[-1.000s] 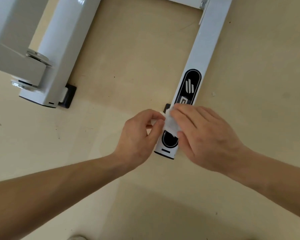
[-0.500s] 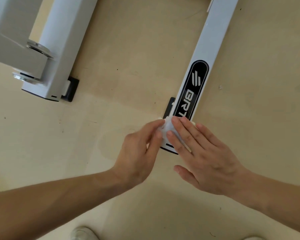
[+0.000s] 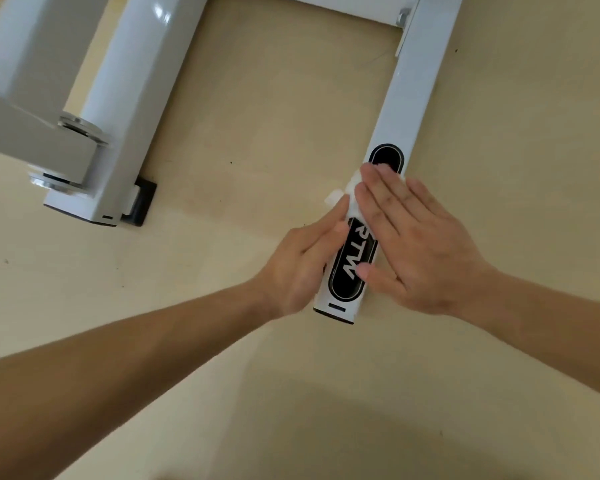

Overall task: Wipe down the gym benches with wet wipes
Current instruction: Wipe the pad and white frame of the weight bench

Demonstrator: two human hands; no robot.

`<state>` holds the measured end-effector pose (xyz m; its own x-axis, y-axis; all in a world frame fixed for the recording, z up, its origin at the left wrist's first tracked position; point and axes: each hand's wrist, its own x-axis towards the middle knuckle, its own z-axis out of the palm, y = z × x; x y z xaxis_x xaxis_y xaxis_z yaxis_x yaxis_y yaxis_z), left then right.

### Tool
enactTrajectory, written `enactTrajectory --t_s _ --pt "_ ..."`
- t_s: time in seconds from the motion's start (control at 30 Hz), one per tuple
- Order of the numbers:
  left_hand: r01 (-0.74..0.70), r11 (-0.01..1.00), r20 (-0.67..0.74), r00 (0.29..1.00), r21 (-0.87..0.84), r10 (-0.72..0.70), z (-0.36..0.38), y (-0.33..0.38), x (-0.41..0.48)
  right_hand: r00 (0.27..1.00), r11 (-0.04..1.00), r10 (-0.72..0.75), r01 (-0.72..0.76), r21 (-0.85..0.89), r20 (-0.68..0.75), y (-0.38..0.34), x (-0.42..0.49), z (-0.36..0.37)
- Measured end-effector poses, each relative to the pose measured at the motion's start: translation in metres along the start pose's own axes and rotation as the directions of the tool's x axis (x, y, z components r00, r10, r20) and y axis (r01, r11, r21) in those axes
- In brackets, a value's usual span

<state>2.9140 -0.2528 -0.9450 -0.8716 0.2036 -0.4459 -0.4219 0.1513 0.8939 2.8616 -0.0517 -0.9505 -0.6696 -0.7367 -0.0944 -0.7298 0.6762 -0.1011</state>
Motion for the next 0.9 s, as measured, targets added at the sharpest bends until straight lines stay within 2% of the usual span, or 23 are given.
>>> enactTrajectory --t_s 0.1,0.2,0.37,0.5,0.7,0.77,0.9 --pt "-0.046 0.997 0.083 0.996 0.068 0.041 0.002 -0.021 -0.047 0.993 0.992 -0.116 0.116 0.046 -0.003 -0.029 -0.033 0.009" --pt "-0.044 0.999 0.096 0.994 0.019 0.042 0.007 -0.021 -0.046 0.987 0.988 -0.156 0.156 -0.002 -0.023 -0.023 -0.033 0.008" --pt "-0.025 1.0 -0.03 0.999 -0.009 0.024 0.004 0.008 0.034 1.0 0.998 0.007 -0.008 -0.067 -0.015 0.035 0.013 0.0" --pt "-0.096 0.995 -0.073 0.993 -0.009 0.095 0.004 0.028 0.084 0.991 0.989 0.137 -0.137 -0.053 0.001 0.071 0.039 -0.009" --pt "-0.111 0.983 -0.074 0.99 0.143 0.123 0.001 0.014 0.064 0.994 0.995 0.093 -0.091 0.041 -0.05 0.046 0.013 0.006" --pt "-0.097 0.987 -0.106 0.988 0.127 0.11 0.001 0.015 0.071 0.995 0.996 0.081 -0.078 0.04 -0.052 0.053 0.016 0.004" --pt "-0.094 0.989 -0.18 0.977 0.116 0.114 0.005 0.04 0.114 0.984 0.982 0.176 -0.174 0.079 -0.022 0.088 0.051 -0.008"
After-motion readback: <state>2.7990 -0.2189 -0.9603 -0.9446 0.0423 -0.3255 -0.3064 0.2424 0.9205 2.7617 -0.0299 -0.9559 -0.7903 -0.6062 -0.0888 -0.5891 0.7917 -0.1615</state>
